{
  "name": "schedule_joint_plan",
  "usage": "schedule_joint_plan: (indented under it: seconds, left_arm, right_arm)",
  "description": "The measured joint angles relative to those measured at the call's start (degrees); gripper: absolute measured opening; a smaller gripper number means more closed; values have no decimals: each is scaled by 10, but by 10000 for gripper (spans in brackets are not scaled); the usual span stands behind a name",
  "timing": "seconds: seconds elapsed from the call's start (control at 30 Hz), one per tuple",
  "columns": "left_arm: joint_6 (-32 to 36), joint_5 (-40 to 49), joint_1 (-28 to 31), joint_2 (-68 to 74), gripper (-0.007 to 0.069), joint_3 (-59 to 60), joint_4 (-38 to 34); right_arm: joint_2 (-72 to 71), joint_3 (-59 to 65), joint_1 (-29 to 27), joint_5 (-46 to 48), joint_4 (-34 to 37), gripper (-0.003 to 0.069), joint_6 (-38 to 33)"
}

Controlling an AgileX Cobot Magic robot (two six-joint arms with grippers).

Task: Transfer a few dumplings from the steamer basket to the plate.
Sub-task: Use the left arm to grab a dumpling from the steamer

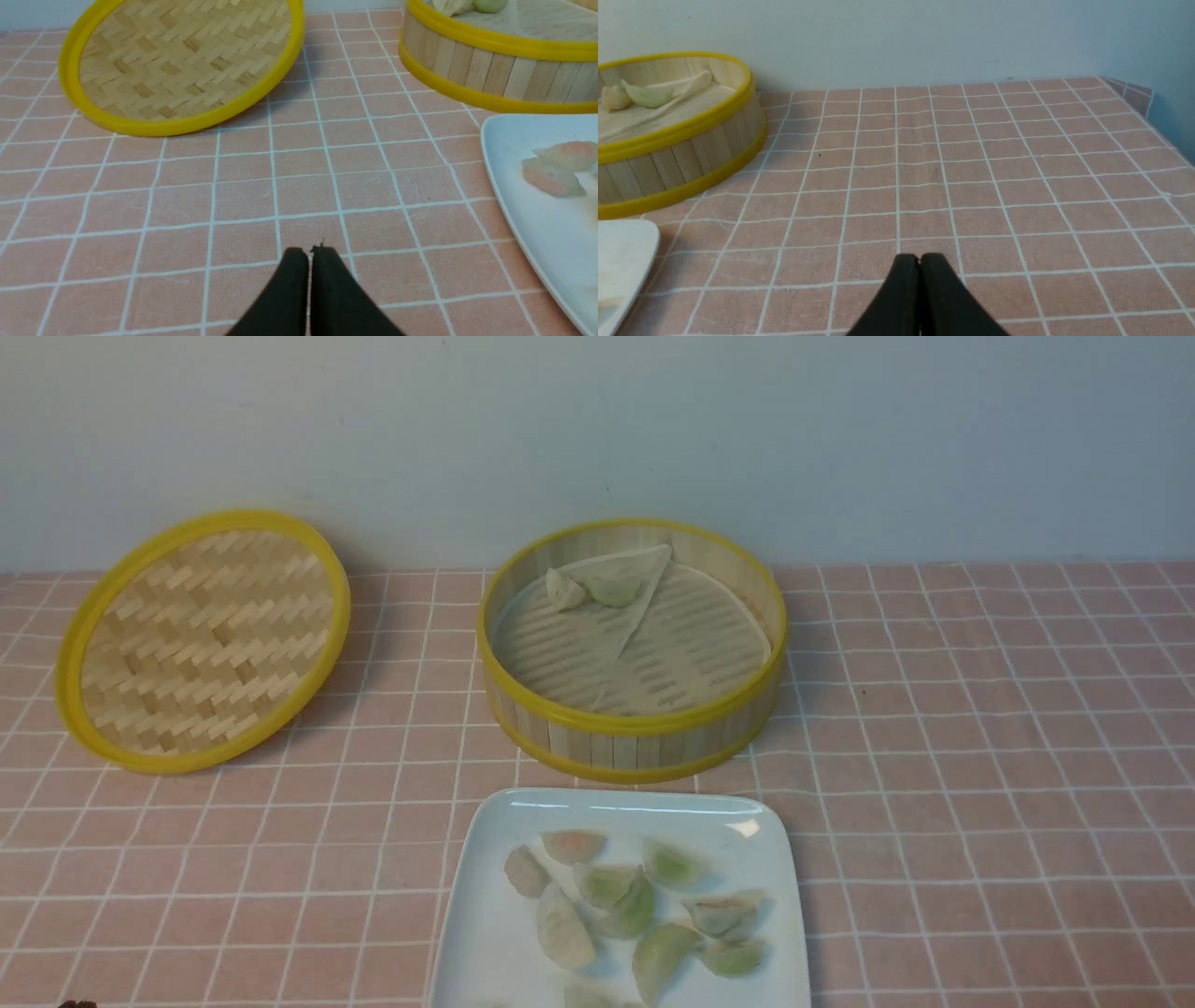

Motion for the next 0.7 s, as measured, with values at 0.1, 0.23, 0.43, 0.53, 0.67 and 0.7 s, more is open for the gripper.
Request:
schedule_joint_plan:
  seconds: [0.1,0.23,0.43,0.53,0.67,0.7]
  left_arm:
    - [0,0,0,0,-6,0,0]
    - [0,0,0,0,-6,0,0]
    - [1,0,0,0,-6,0,2]
    - [5,0,0,0,-6,0,9]
    - [12,0,0,0,-6,0,34]
    - [12,0,0,0,-6,0,36]
  right_arm:
    - [0,0,0,0,0,-14,0]
    - [0,0,0,0,0,-14,0]
    - [0,0,0,0,0,-14,0]
    - [0,0,0,0,0,-14,0]
    - [0,0,0,0,0,-14,0]
    - [0,0,0,0,0,-14,0]
